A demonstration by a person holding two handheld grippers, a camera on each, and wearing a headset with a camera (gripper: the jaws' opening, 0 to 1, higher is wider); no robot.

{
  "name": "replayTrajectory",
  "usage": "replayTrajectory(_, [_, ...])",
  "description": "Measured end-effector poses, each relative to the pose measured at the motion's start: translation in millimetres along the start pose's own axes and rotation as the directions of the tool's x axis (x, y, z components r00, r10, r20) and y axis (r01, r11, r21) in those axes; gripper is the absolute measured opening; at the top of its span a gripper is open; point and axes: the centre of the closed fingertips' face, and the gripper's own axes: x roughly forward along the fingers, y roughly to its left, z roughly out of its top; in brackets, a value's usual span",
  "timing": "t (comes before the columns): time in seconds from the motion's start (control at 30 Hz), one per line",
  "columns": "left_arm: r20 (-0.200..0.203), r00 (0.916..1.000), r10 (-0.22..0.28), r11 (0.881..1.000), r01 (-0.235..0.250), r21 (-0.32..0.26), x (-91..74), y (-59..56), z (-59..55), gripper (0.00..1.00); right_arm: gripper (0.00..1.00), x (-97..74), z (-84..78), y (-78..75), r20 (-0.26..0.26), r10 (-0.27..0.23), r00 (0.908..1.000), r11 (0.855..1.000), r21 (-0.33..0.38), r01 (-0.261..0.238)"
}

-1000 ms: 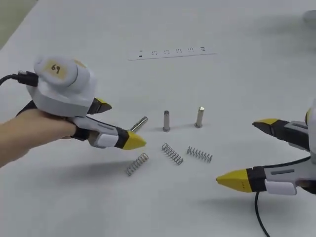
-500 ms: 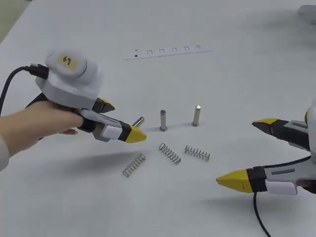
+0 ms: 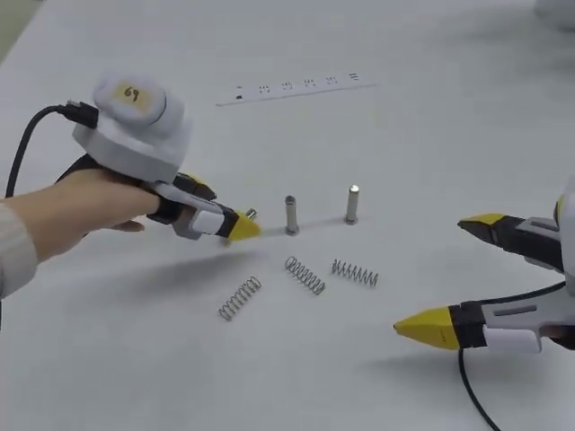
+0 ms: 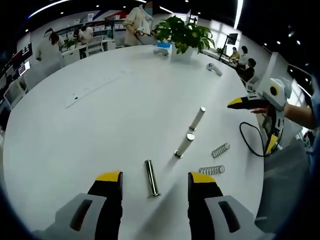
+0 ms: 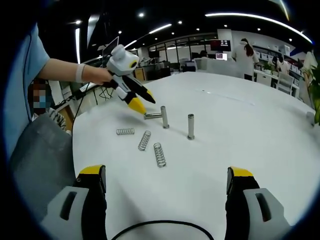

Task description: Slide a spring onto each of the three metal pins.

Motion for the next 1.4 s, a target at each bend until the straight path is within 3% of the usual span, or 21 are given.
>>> replayTrajectory(0.8, [-0.062,0.9979,0.021,1.0,-0.022,-0.021,20.4,12.2,-1.0,0.25,1.0,-1.8,-9.0,-2.1,-0.005,-0.006,1.0,1.0,0.026,0.006])
replayTrajectory(1.2, [-0.084,0.9962,0.021,0.999,-0.024,-0.04,26.7,13.9,-0.8,0.1,1.0,-2.5,-13.1,-1.4,-0.009,-0.007,0.9999,0.999,0.034,0.008])
replayTrajectory(1.4, [-0.099,0.995,0.019,0.999,-0.023,-0.045,28.9,13.0,-2.8,0.08,0.99,-2.4,-13.8,-2.1,-0.011,-0.009,0.9999,0.999,0.038,0.01])
